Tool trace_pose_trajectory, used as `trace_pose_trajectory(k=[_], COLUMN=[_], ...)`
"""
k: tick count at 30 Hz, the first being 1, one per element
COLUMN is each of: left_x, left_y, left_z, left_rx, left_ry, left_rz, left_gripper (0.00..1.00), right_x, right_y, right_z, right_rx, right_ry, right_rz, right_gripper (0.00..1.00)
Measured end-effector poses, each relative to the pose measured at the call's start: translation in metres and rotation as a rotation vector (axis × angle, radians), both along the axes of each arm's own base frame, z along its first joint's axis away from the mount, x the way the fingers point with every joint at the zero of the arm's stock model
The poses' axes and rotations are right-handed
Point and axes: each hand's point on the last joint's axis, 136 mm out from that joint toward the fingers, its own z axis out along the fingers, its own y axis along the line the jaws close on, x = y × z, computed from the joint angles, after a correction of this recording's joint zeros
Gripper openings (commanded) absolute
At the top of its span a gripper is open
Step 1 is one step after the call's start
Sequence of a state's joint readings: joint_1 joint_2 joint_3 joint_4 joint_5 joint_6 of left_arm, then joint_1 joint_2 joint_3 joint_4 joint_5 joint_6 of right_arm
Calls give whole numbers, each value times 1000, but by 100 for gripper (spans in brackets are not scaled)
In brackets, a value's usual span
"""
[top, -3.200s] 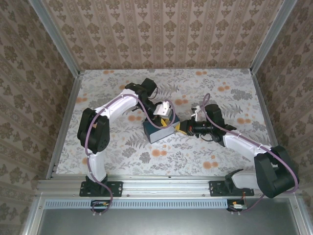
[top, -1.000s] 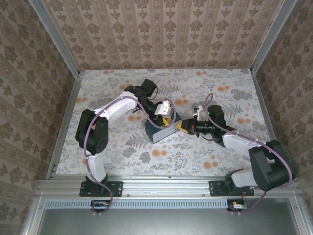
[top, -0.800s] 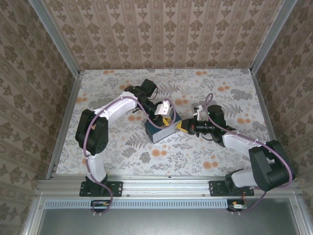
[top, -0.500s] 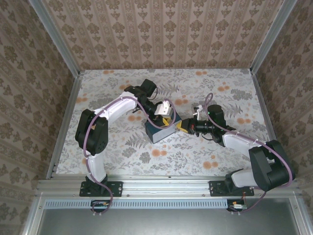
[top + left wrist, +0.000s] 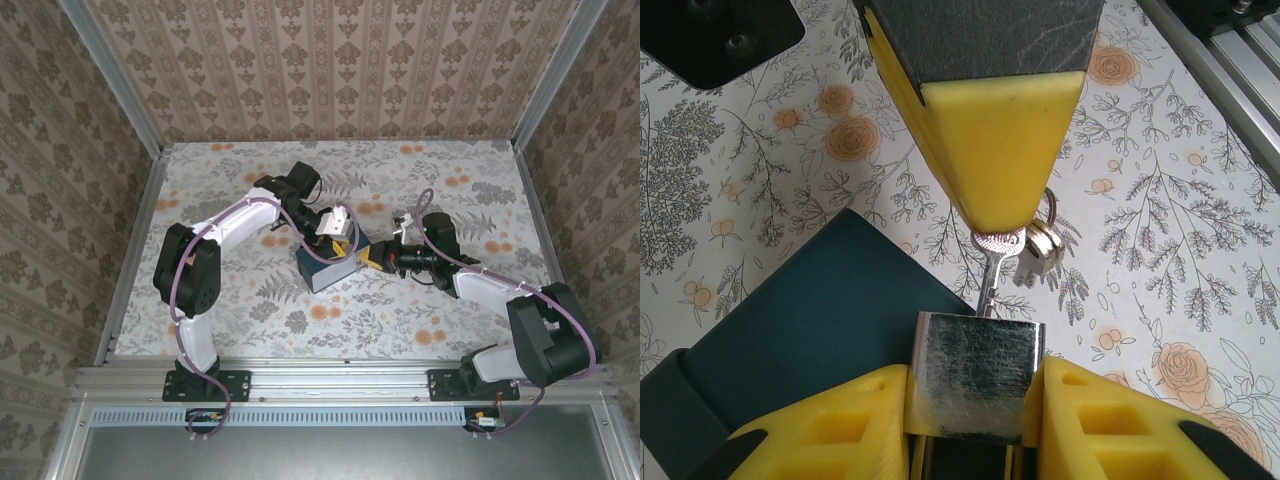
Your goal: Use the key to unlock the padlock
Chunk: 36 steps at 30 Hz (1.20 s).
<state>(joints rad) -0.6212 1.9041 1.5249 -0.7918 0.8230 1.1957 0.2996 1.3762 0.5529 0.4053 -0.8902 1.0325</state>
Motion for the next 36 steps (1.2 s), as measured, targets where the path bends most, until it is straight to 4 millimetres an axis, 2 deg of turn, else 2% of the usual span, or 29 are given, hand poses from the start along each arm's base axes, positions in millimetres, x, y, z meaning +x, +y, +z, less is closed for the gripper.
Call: trace_pose_trajectory(k=[36], left_x=[-1], left_y=[0], left_z=[0], left_rx=[0], left_ry=[-23], left_rz=[-1], left_gripper=[31], right_x=[5], right_y=[7], right_z=[0], right_rx=[-11], right_ry=[15], right_rz=[12], right_gripper=[0])
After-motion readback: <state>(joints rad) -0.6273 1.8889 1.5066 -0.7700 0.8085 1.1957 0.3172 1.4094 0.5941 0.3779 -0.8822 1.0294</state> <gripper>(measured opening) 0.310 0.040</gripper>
